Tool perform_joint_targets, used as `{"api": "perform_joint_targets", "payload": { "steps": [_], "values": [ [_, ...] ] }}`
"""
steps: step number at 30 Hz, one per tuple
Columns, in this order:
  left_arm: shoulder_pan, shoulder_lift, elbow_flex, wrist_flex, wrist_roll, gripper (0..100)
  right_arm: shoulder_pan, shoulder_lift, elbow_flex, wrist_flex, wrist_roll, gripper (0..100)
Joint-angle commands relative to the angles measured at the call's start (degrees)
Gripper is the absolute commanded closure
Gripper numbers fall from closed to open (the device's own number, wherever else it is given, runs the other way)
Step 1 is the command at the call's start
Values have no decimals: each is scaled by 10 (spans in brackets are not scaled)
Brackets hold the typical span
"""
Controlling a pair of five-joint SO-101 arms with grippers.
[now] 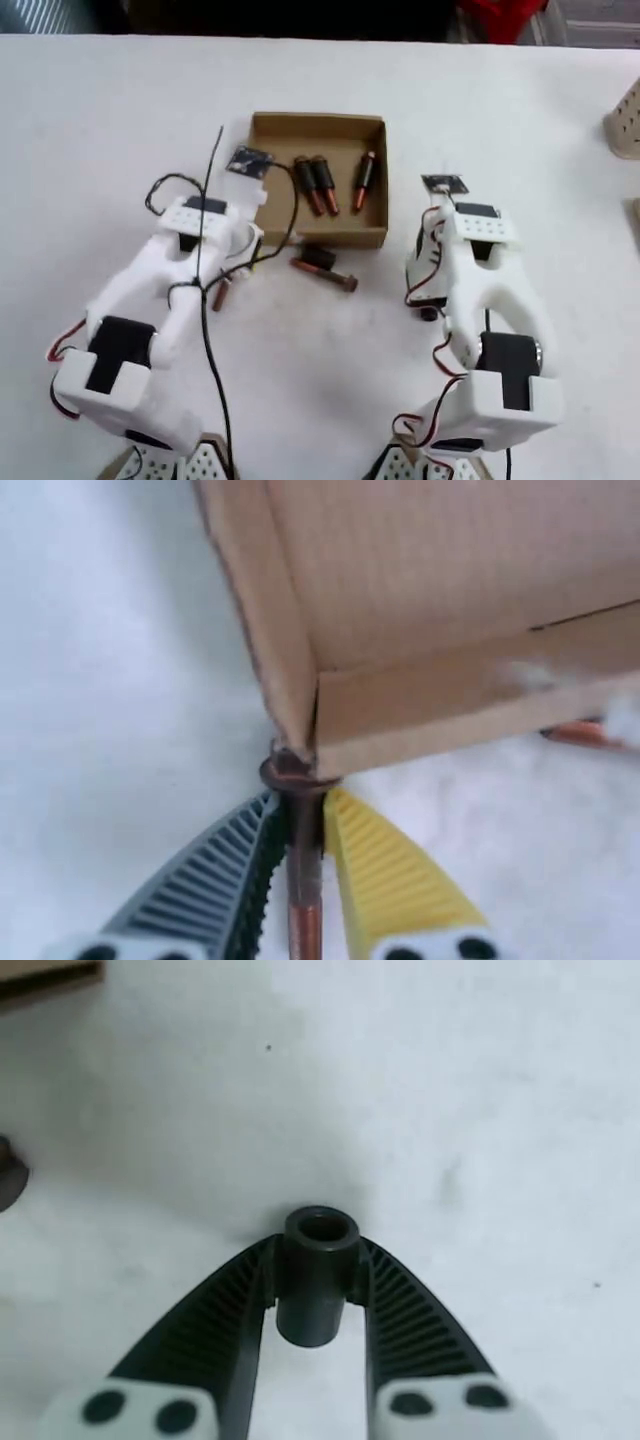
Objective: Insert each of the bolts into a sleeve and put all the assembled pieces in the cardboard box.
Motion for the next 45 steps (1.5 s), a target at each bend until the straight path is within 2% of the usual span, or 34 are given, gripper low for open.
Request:
{"api": "perform_joint_targets", "payload": {
  "steps": [1,5,9,14,18,27,37,39,45],
  "values": [
    [-36,-8,-23,-21,11,980,-13,-35,4,3,4,982],
    [-87,-9,-25,-45,49,980,-44,-84,47,0,16,982],
    [-103,-31,-24,-44,73,980,-73,-170,120,-29,93,982],
    [-105,-46,-14,-47,76,979,-89,-284,188,-70,80,982],
    [-109,-43,-14,-62,76,979,-141,-339,216,-89,80,982],
    [-117,-43,-14,-62,76,979,-267,-356,217,-176,79,982],
    [-125,-43,-13,-79,75,978,-334,-351,230,-277,78,982],
    [-128,-43,-14,-79,74,978,-350,-351,251,-313,47,982],
    [-128,-43,-7,-97,72,978,-376,-356,357,-547,-169,982]
  ]
}}
